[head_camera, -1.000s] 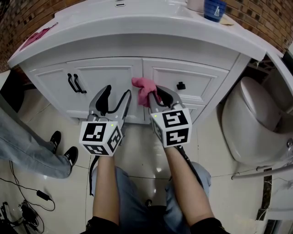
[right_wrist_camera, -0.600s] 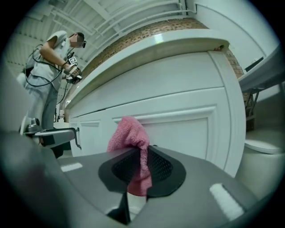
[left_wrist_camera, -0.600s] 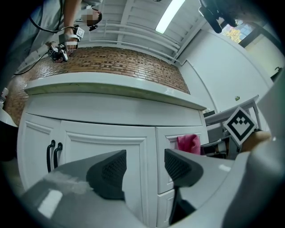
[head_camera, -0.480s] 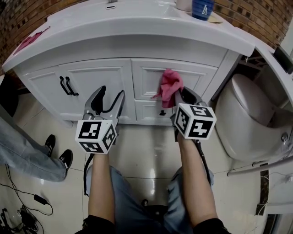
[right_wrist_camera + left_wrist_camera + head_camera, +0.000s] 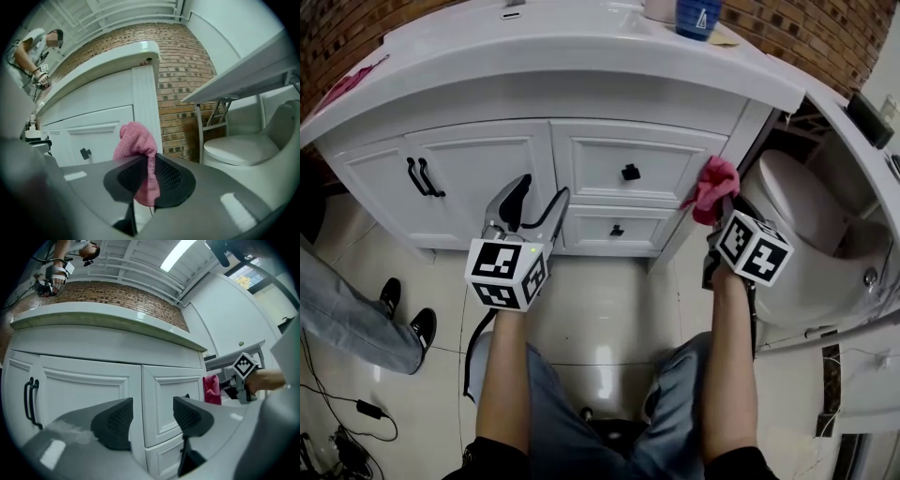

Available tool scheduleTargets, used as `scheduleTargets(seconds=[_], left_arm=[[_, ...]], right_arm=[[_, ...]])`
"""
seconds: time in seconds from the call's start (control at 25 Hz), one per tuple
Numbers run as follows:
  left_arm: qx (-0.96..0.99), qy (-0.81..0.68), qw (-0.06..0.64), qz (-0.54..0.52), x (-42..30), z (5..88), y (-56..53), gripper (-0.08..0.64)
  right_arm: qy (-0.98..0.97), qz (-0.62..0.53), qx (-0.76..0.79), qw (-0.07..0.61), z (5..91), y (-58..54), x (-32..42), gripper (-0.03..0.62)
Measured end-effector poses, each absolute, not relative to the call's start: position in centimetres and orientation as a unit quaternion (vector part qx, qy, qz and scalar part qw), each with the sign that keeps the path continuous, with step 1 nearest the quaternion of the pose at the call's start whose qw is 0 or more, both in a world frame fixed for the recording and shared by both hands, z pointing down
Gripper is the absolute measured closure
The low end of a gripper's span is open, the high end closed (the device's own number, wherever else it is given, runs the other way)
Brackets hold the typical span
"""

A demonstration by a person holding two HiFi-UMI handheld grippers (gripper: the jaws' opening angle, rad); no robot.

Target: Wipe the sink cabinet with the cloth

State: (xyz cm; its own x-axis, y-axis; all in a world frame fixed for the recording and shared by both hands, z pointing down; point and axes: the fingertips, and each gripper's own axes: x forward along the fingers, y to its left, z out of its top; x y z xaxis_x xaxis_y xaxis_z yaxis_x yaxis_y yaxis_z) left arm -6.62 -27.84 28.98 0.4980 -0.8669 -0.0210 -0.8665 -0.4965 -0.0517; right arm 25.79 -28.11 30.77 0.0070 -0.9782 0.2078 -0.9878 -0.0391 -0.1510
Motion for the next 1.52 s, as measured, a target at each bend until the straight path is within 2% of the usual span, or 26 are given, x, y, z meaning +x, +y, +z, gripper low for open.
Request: scheduleTargets(seconds=[0.16,0.4,0.64,0.8,0.96,1.32,1.52], left_arm=[[-0.858,0.514,0.025,-0.008,-7.6,29.1,-27.8,0.290],[-0.846,0.531,0.041,-0.013,-9.6,28.3,-27.0,0.290],[-0.834,0.549,0.053,-0.009,-12.2,27.3,-25.4,0.290],[-0.829,0.556,0.056,-0.013,-13.5,27.1,-24.8,0.290],[-0.829,0.555,0.060,-0.019,-13.7,27.1,-24.6,0.290],[-0.843,0.535,0.055,-0.011,-10.5,27.3,-25.5,0.290],[-0.850,0.524,0.052,-0.009,-8.4,27.6,-26.0,0.290]], right_arm=[[-0.728,0.127,0.673,-0.008,30.0,-28.2,22.4,0.555],[-0.825,0.101,0.555,0.001,29.7,-28.6,8.8,0.555],[-0.860,0.142,0.490,0.009,33.2,-29.1,-0.2,0.555],[-0.866,0.168,0.471,0.008,35.5,-29.8,-3.5,0.555],[-0.840,0.204,0.502,-0.009,36.3,-30.8,-0.8,0.555],[-0.725,0.252,0.639,-0.046,36.1,-31.1,17.0,0.555],[-0.696,0.248,0.673,-0.040,36.3,-30.3,23.0,0.554]])
